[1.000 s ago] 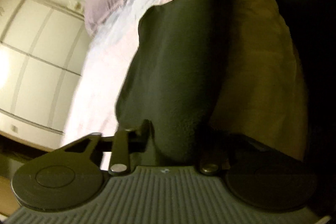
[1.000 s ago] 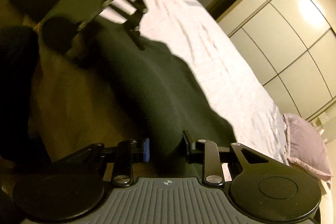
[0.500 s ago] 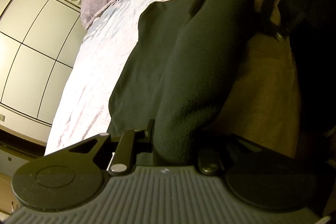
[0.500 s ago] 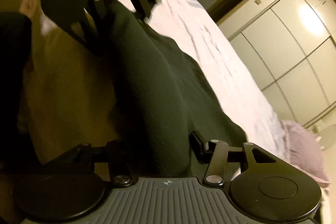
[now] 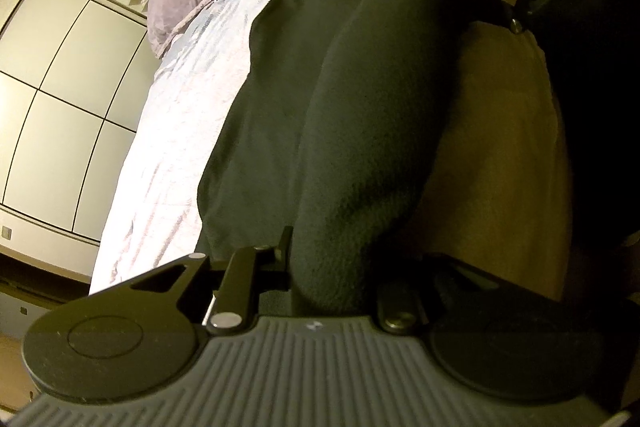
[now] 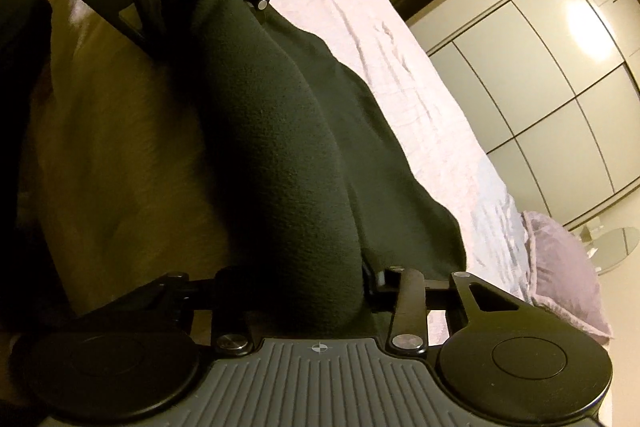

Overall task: Fold clothes
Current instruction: 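Lift the sweater with both grippers and fold it toward the other gripper, then carry the folded dark green sweater with both grippers toward the clothes stack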

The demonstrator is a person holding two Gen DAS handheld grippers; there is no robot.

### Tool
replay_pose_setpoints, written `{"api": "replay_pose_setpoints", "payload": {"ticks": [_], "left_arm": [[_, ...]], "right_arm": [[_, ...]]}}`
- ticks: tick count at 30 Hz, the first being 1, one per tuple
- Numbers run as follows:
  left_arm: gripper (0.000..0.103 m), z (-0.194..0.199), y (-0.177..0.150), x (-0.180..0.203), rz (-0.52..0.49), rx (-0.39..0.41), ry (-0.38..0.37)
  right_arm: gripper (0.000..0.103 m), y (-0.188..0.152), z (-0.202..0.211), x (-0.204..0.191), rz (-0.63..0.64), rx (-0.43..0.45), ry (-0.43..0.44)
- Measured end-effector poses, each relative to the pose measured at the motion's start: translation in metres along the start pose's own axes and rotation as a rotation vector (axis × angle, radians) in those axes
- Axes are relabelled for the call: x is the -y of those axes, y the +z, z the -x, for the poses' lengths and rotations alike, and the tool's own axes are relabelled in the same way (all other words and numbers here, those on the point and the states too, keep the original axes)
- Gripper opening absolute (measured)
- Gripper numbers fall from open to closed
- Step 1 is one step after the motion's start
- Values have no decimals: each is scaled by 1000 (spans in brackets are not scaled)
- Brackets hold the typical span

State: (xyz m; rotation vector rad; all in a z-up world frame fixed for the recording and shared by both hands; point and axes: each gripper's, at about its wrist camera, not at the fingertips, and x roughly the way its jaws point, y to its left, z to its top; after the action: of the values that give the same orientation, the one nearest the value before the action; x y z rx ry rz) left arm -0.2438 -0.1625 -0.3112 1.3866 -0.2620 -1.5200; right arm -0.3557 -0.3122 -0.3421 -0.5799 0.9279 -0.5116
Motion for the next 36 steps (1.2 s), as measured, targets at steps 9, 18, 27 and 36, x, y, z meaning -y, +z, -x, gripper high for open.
{"api": "replay_pose_setpoints", "payload": {"ticks": [9,18,27,36], "left_arm": [[13,12,-1,-16,24,35,26],[12,-4,8,-76,29,72,-32],[12,-2,26,-118,56,-4,-179],[12,72,77,-197,97,-88,-284]], "right_arm": [[27,6,25,17,-28,63,-2],[27,22,31,71,-54,163,43],[25,54,41,116,-85,38,226],[25,116,105,200,-98,-81,336]]}}
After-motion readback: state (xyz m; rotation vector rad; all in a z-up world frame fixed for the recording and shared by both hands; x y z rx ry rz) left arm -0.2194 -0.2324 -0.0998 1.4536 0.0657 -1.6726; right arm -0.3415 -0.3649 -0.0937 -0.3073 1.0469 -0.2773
